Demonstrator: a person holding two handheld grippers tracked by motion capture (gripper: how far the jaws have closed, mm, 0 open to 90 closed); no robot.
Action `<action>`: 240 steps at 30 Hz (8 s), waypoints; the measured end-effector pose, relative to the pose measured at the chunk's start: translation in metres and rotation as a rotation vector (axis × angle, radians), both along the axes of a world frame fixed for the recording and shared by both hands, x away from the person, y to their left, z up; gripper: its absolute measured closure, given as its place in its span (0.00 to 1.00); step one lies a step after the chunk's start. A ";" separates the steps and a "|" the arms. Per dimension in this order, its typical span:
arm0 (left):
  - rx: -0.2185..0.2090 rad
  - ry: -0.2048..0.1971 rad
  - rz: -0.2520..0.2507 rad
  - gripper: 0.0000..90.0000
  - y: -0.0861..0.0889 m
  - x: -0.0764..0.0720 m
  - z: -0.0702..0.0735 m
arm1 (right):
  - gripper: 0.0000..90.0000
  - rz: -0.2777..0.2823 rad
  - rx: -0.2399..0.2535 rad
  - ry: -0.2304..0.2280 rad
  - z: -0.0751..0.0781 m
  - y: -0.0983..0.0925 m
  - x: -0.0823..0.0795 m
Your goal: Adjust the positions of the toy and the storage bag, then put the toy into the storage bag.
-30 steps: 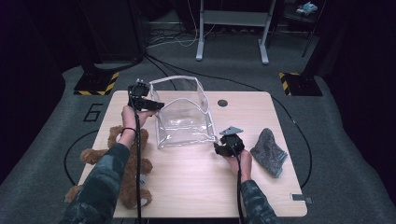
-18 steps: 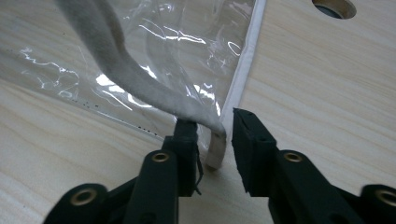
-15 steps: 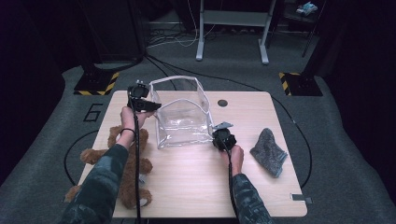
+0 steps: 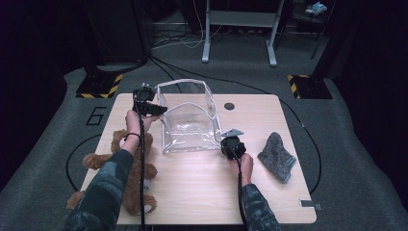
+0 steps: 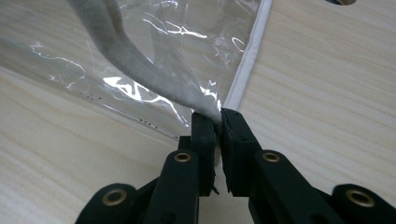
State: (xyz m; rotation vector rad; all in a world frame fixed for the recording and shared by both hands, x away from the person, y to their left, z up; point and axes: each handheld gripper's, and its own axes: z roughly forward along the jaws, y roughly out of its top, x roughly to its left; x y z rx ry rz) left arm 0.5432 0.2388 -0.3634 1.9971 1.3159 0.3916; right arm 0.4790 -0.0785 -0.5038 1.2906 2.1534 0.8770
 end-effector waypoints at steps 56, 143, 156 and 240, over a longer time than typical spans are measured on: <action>-0.023 0.011 -0.111 0.77 -0.022 -0.057 -0.002 | 0.96 0.048 0.125 0.017 -0.007 -0.051 -0.085; 0.075 0.100 0.289 0.00 0.093 -0.130 -0.083 | 0.03 0.008 0.058 0.034 -0.027 -0.092 -0.122; 0.142 0.163 0.287 0.08 0.091 -0.127 -0.114 | 0.03 0.009 0.061 0.032 -0.027 -0.092 -0.122; 0.008 -0.304 0.310 0.50 0.103 -0.131 0.002 | 0.08 -0.022 0.078 0.032 -0.026 -0.093 -0.122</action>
